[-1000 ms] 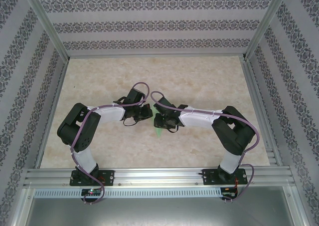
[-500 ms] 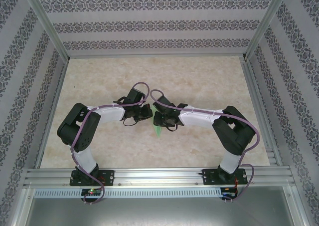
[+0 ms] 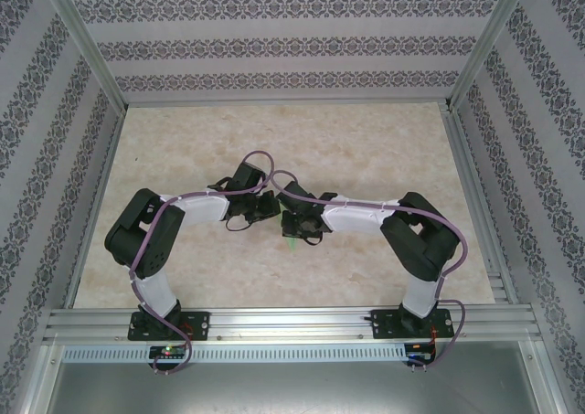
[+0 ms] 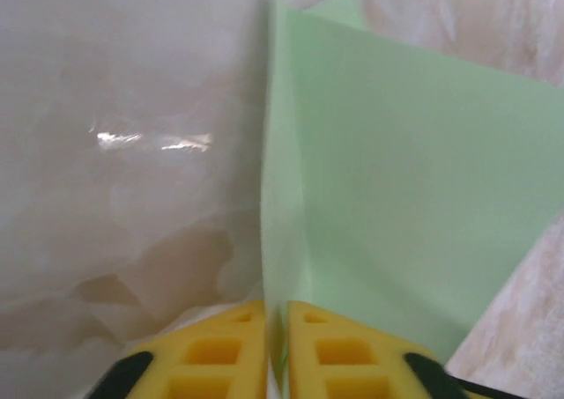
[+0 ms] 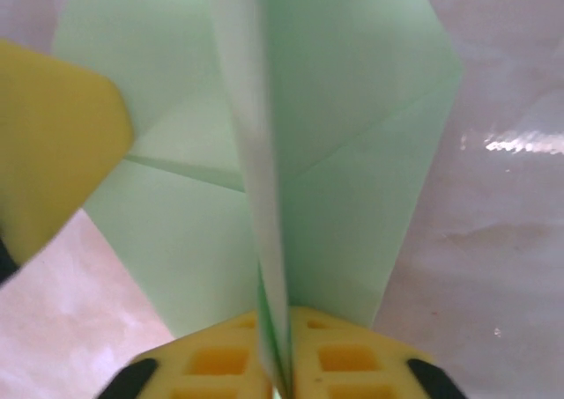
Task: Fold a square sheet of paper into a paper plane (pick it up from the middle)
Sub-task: Move the paper plane to the center of the table.
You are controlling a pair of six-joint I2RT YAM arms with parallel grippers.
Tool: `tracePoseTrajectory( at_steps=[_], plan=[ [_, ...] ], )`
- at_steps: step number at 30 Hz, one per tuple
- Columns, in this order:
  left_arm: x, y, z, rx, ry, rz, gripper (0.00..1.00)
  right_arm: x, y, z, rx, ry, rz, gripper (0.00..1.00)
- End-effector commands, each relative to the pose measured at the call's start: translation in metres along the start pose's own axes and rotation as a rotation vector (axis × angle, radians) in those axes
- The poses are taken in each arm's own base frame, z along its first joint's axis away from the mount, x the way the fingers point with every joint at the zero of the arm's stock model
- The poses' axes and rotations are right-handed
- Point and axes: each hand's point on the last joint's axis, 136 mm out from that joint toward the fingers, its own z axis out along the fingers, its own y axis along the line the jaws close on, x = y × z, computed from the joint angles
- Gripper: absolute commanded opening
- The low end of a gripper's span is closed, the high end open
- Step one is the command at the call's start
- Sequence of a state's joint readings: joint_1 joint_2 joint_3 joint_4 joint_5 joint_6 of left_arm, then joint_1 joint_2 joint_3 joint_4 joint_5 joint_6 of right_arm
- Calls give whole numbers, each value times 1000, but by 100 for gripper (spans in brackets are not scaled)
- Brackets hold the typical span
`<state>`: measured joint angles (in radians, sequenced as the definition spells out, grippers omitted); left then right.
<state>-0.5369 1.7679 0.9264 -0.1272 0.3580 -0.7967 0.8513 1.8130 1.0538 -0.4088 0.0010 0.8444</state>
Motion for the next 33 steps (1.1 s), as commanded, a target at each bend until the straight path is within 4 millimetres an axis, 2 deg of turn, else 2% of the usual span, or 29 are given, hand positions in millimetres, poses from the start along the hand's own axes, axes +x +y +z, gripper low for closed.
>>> tracePoseTrajectory(
  at_steps=[1,5,8,12,17,21,33],
  plan=[
    [-18,-12,-24,9,-58,-7,25,-13,-3,-17,53,-65,-10,8],
    [-29,-2,-46,-48,-117,-33,45,-22,-17,-36,121,-99,-56,7],
    [-34,12,-57,-105,-151,-54,56,-26,-32,-42,188,-108,-82,7],
    [-36,34,-68,-200,-185,-80,67,-31,-47,-41,233,-104,-79,8],
    [-37,54,-80,-300,-232,-100,78,-34,-51,-30,257,-75,-80,10],
    [-35,60,-84,-329,-241,-104,83,-34,-52,-22,273,-61,-75,10],
    [-32,61,-85,-331,-233,-98,92,-32,-52,-7,276,-50,-43,15]
  ],
)
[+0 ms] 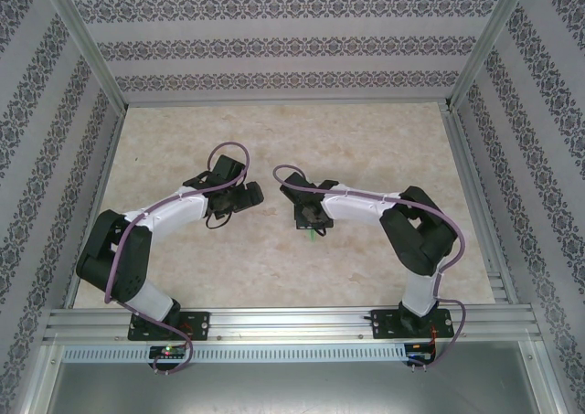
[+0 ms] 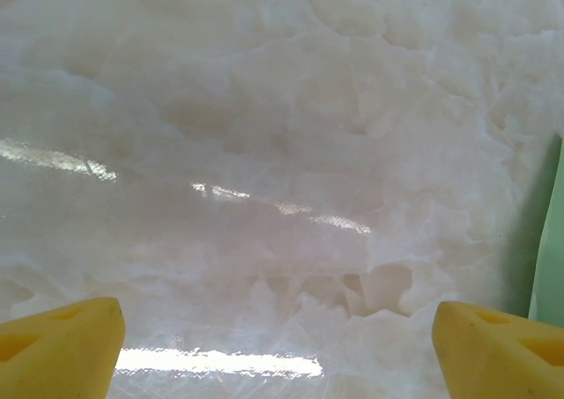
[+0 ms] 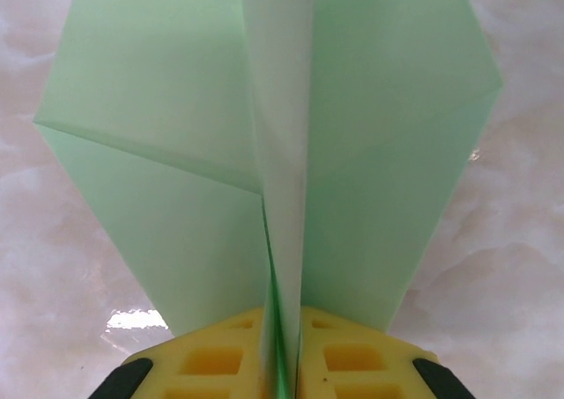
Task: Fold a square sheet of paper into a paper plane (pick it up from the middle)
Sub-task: Move the paper plane to the center of the table.
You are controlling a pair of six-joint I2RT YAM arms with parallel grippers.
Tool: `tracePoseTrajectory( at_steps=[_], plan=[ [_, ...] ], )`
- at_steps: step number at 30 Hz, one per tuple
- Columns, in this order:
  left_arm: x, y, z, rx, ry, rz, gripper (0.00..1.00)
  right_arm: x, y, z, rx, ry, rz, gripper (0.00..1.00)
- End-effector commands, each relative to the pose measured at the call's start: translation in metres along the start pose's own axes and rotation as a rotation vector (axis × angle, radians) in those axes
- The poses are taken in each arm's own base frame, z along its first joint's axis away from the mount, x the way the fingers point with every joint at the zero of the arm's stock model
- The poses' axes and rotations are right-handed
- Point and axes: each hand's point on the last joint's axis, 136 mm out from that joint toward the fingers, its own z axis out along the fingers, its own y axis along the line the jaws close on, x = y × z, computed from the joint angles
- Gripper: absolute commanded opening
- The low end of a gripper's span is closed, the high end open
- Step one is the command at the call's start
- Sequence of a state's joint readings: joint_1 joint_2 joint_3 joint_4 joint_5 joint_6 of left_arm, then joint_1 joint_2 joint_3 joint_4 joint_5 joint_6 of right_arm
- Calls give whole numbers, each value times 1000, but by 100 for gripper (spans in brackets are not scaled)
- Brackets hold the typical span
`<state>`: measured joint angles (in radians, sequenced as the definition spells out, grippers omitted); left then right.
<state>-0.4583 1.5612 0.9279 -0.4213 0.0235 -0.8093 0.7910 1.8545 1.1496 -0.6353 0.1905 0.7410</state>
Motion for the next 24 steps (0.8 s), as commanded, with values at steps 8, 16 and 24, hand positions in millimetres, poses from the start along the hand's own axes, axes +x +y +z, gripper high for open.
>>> tracePoseTrajectory(
  at_steps=[8,16,24],
  plan=[
    [-1,10,-9,-24,-15,-1,100,2,0,15,11,-8,38,14],
    [0,12,-11,-39,-14,3,100,6,-5,17,28,-15,48,11],
    [-2,13,-13,-51,-12,4,100,-52,11,-25,-39,-141,28,10]
  ],
)
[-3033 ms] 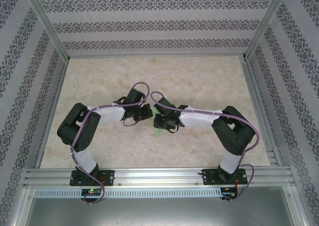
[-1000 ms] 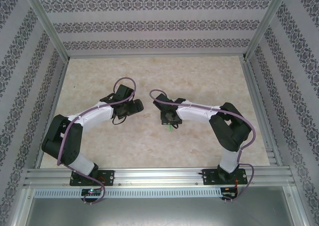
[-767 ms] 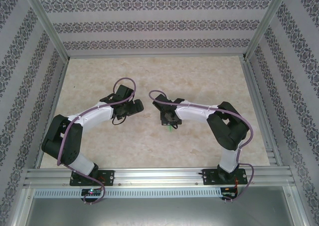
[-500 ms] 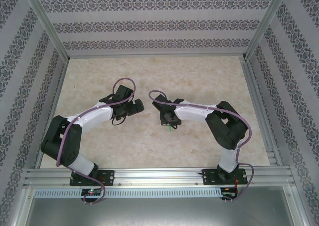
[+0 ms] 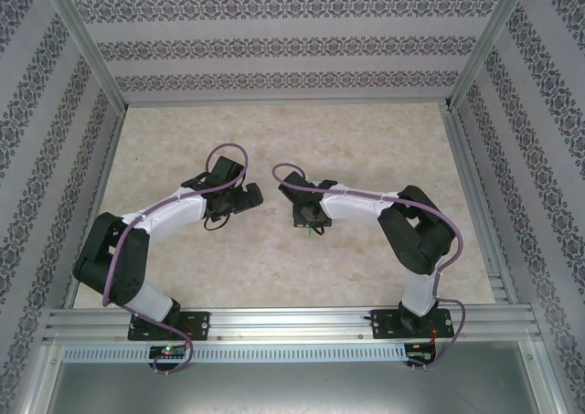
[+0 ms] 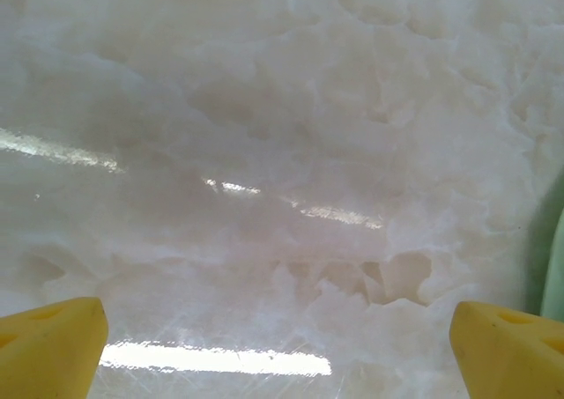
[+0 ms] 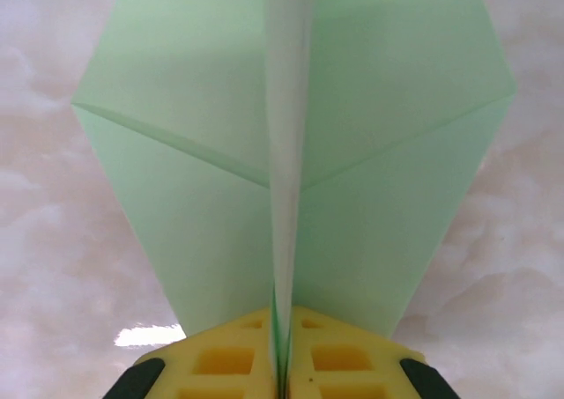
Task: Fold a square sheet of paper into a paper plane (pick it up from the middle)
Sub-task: Move the paper plane to the center of the table.
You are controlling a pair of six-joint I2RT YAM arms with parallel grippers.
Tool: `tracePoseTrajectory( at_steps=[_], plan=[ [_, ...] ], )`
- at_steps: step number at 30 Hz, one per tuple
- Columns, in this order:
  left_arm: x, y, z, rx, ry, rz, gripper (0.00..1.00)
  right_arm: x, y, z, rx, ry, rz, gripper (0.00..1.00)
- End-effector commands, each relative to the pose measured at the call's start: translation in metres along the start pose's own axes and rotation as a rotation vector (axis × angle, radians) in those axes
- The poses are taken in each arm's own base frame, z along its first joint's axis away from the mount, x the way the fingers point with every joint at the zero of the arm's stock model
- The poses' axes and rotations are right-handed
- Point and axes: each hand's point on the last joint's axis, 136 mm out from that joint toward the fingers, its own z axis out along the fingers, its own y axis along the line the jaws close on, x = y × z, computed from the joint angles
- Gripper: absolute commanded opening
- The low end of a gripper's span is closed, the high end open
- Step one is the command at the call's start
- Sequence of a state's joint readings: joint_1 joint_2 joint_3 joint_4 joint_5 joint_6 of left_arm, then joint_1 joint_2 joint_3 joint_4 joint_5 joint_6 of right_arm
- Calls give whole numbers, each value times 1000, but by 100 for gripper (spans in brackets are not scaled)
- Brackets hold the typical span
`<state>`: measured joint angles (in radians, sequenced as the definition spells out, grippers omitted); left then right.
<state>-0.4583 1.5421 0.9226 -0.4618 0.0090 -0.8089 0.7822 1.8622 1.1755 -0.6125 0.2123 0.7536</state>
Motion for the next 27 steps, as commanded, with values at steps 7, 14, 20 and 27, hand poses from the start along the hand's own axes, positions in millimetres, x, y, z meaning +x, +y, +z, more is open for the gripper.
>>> tracePoseTrajectory(
  at_steps=[7,14,20,27],
  plan=[
    [-6,9,-14,-36,-22,11,100,-77,15,-10,-28,-118,-16,10],
    [-5,8,-15,-36,-19,14,100,-97,12,8,-10,-95,-18,11],
    [-6,8,-13,-37,-19,21,100,-95,11,25,-12,-53,-16,11],
    [-4,9,-11,-43,-10,22,100,-78,11,47,-7,10,-10,13]
  ],
)
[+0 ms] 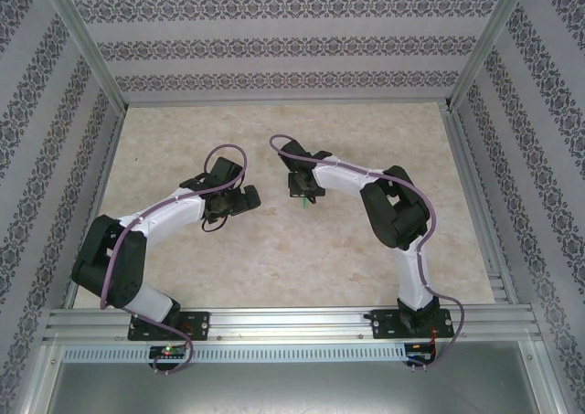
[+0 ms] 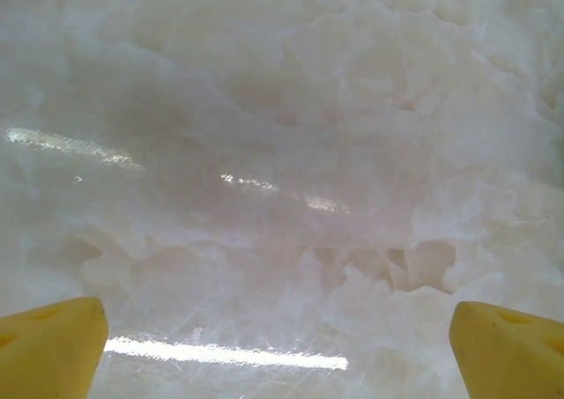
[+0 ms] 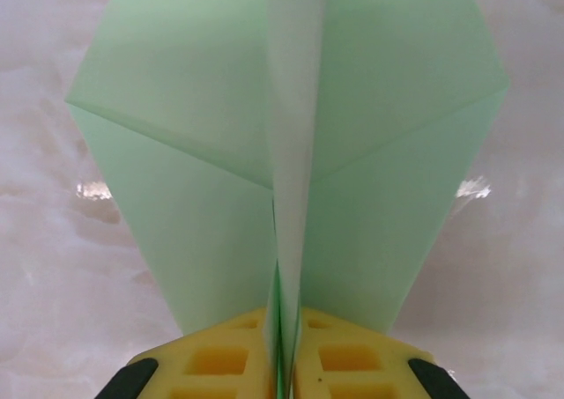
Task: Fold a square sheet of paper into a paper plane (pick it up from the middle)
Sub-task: Move the paper plane to the center of the table.
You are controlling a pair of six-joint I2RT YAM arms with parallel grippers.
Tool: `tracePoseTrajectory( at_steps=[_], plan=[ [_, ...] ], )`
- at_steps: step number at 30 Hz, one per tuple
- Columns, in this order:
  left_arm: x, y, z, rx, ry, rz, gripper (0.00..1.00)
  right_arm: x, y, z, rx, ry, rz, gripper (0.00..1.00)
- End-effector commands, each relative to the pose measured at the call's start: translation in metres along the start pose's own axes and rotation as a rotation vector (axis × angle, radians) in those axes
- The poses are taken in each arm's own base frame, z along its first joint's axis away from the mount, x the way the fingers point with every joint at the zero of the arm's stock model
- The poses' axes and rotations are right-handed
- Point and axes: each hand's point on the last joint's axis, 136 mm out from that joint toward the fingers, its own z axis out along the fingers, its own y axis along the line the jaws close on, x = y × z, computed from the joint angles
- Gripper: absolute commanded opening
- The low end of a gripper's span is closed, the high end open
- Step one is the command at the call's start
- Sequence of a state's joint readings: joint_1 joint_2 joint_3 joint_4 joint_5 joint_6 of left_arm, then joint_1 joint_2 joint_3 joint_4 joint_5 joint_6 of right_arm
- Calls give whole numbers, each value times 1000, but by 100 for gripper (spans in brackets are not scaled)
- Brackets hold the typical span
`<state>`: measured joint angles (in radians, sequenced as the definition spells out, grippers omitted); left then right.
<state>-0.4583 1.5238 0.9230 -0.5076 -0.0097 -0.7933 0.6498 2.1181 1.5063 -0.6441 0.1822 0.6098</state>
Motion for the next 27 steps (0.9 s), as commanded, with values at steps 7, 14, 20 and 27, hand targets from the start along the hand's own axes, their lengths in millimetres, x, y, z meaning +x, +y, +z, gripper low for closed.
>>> tracePoseTrajectory(
  at_steps=[7,14,20,27],
  plan=[
    [-10,0,-8,-9,-25,12,100,4,0,6,11,30,19,16],
    [-44,-2,-32,-27,-140,2,100,-46,8,-80,-75,-158,92,37],
    [-87,15,-64,-158,-254,11,100,-63,-11,-148,-114,-305,120,67],
    [-124,49,-98,-262,-469,86,100,-67,-101,-199,42,-547,143,97]
  ],
)
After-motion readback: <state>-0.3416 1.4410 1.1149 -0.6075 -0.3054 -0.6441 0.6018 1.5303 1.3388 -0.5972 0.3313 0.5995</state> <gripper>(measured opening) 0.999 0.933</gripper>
